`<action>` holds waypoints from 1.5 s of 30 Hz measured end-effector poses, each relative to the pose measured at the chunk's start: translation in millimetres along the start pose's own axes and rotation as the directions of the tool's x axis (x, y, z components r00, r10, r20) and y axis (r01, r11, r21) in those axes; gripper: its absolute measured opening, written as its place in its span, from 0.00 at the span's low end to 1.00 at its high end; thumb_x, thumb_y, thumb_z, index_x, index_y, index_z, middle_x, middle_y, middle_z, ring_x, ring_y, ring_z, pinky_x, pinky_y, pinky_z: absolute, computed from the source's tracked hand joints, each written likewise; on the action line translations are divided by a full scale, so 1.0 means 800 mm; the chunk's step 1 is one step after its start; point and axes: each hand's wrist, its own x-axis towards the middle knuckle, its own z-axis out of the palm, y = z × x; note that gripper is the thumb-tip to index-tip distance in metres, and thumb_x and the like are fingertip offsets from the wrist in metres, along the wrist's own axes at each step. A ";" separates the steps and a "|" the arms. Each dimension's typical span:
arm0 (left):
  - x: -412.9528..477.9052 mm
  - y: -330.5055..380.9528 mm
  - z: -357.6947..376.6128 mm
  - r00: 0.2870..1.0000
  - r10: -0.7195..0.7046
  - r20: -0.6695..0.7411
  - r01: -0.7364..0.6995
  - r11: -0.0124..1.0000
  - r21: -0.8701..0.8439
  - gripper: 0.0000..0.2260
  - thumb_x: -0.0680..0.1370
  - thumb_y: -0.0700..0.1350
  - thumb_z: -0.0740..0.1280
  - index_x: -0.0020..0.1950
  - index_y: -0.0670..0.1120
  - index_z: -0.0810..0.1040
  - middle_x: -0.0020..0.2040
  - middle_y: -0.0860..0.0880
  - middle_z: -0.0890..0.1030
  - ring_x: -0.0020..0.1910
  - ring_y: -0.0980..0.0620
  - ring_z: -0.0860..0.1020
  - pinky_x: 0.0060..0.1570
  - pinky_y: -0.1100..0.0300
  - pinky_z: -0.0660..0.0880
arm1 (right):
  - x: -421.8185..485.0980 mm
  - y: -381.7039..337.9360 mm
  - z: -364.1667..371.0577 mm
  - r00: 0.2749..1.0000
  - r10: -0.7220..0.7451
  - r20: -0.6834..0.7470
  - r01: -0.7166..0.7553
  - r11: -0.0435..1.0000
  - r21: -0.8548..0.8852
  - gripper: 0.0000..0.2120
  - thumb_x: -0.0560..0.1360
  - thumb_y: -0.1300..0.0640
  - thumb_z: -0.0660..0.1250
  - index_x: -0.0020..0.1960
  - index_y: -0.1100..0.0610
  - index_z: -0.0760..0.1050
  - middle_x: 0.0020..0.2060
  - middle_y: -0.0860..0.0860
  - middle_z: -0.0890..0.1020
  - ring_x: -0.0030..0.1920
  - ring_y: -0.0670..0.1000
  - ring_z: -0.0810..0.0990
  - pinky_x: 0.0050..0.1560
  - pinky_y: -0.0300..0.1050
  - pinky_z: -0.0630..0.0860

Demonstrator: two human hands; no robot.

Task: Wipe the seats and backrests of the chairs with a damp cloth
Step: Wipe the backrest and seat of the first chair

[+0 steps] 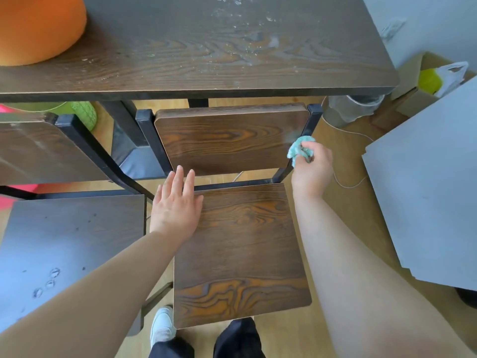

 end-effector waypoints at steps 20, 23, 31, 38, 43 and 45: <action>-0.030 -0.111 -0.005 0.998 -0.053 -0.016 0.054 0.998 0.044 0.27 0.85 0.56 0.48 0.81 0.51 0.45 0.82 0.46 0.46 0.81 0.44 0.45 0.79 0.46 0.50 | -0.159 -0.044 0.148 0.964 0.024 0.265 -0.073 0.981 0.178 0.10 0.76 0.60 0.71 0.57 0.54 0.82 0.58 0.48 0.79 0.57 0.47 0.79 0.55 0.34 0.78; -0.036 -0.124 -0.013 0.998 -0.061 -0.020 0.062 0.998 0.032 0.27 0.85 0.56 0.48 0.81 0.50 0.45 0.82 0.46 0.45 0.81 0.45 0.45 0.79 0.46 0.50 | -0.184 -0.059 0.171 0.948 -0.009 0.319 -0.049 0.983 0.175 0.11 0.76 0.60 0.72 0.57 0.53 0.82 0.58 0.47 0.79 0.57 0.46 0.79 0.57 0.39 0.79; -0.045 -0.142 -0.008 0.998 -0.039 -0.042 0.039 0.999 0.014 0.27 0.85 0.56 0.50 0.82 0.49 0.47 0.82 0.45 0.47 0.81 0.45 0.47 0.78 0.47 0.50 | -0.214 -0.085 0.195 0.846 -0.113 0.521 0.020 0.983 0.180 0.12 0.77 0.64 0.69 0.58 0.55 0.83 0.57 0.46 0.78 0.54 0.43 0.77 0.49 0.21 0.71; -0.046 -0.131 0.011 1.000 -0.024 -0.007 0.024 0.999 0.021 0.27 0.85 0.56 0.49 0.81 0.50 0.45 0.82 0.47 0.46 0.81 0.46 0.45 0.78 0.47 0.48 | -0.197 -0.024 0.149 0.860 -0.009 0.511 -0.040 0.996 0.085 0.12 0.77 0.63 0.69 0.59 0.53 0.82 0.57 0.45 0.78 0.57 0.45 0.77 0.44 0.21 0.71; -0.035 -0.096 0.029 0.999 -0.020 0.028 0.020 1.000 0.014 0.27 0.85 0.55 0.49 0.81 0.50 0.45 0.82 0.47 0.45 0.81 0.47 0.43 0.79 0.47 0.47 | -0.146 0.041 0.095 0.891 0.218 0.398 -0.263 0.963 0.059 0.13 0.78 0.63 0.69 0.60 0.52 0.81 0.56 0.45 0.78 0.56 0.47 0.78 0.48 0.28 0.75; -0.029 -0.078 0.039 0.999 -0.024 0.047 0.023 1.000 0.016 0.27 0.85 0.55 0.49 0.82 0.50 0.45 0.82 0.47 0.45 0.81 0.47 0.44 0.79 0.47 0.47 | -0.123 0.062 0.079 0.884 0.300 0.360 -0.348 0.935 0.075 0.14 0.77 0.64 0.69 0.59 0.51 0.82 0.55 0.44 0.78 0.56 0.48 0.79 0.53 0.36 0.78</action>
